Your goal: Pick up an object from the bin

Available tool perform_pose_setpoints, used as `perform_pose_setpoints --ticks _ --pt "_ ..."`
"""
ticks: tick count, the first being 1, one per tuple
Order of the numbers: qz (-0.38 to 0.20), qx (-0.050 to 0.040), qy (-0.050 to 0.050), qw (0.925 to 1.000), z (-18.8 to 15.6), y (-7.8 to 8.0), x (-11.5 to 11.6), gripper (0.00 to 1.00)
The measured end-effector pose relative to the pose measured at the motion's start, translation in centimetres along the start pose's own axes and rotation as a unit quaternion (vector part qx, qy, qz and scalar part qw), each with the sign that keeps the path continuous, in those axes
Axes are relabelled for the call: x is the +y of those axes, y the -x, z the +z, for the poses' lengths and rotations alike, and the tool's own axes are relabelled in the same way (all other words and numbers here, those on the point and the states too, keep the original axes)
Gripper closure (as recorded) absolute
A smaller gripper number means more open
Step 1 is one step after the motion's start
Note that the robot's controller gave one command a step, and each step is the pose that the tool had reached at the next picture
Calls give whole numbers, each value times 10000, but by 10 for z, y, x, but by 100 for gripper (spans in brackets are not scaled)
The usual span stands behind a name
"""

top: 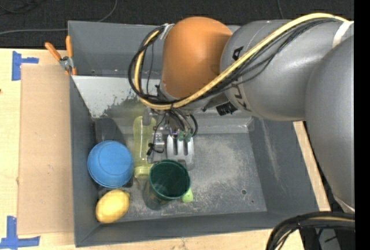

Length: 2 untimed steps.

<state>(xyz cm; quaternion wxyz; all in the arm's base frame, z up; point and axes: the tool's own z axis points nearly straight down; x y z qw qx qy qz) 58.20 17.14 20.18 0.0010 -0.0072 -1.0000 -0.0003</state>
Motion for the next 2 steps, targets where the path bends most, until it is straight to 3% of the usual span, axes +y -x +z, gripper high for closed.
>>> perform_pose_setpoints --ticks 1,2 --pt "0 0 0 10000 0 0 0 0" --pt "-1647 19 8 9863 22 -48 75 0"
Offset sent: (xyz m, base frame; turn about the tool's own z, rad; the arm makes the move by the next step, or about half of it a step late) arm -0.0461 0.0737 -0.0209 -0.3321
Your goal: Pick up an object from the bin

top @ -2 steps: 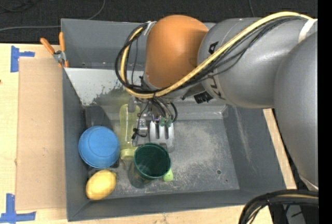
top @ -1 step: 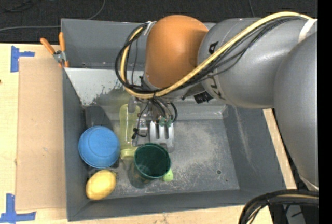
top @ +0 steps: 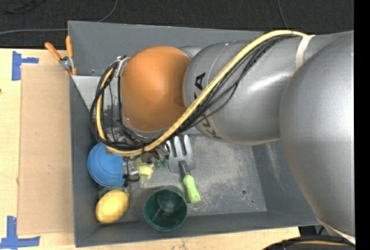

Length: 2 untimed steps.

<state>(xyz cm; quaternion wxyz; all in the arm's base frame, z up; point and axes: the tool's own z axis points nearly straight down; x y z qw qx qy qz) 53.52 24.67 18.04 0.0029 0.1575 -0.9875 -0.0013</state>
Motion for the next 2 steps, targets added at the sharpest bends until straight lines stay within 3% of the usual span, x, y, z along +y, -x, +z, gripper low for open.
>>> perform_pose_setpoints --ticks 1,2 --pt "1509 -56 -21 9885 30 -48 -77 0" --pt "-7 -106 15 9999 48 -53 -29 0"
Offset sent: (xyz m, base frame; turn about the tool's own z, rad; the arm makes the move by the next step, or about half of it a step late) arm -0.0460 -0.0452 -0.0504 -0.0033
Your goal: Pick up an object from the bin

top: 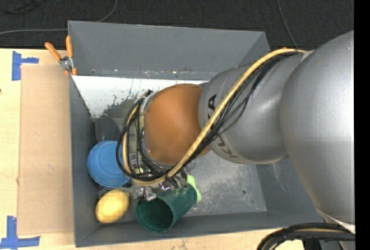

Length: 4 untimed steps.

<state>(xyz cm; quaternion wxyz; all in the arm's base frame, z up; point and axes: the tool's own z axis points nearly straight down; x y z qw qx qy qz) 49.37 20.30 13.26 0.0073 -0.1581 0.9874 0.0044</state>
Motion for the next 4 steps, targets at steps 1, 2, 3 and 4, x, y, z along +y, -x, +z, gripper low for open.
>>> perform_pose_setpoints --ticks 1,2,3,4 --pt "2713 30 -43 9625 16 9 -61 0" --pt "1164 11 -17 9932 -11 3 -31 0" --pt "2005 49 -40 9797 -112 -6 -46 0" --pt "1957 44 -18 9807 -14 -27 -50 0"
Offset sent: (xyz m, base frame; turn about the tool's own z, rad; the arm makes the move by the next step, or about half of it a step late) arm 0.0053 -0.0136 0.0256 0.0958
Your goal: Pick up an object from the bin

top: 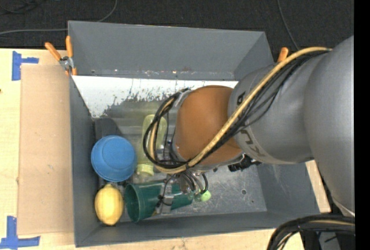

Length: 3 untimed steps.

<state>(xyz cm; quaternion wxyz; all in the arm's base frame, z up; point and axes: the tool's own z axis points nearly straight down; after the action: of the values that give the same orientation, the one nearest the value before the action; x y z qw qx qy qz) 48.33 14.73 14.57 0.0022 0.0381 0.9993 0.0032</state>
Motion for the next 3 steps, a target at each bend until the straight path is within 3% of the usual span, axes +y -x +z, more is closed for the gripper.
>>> perform_pose_setpoints --ticks 1,2,3 --pt "-99 37 -20 9999 22 -2 0 0" --pt "372 37 -24 9993 -22 -13 -14 0" --pt "252 66 -30 9997 1 -12 -18 0"
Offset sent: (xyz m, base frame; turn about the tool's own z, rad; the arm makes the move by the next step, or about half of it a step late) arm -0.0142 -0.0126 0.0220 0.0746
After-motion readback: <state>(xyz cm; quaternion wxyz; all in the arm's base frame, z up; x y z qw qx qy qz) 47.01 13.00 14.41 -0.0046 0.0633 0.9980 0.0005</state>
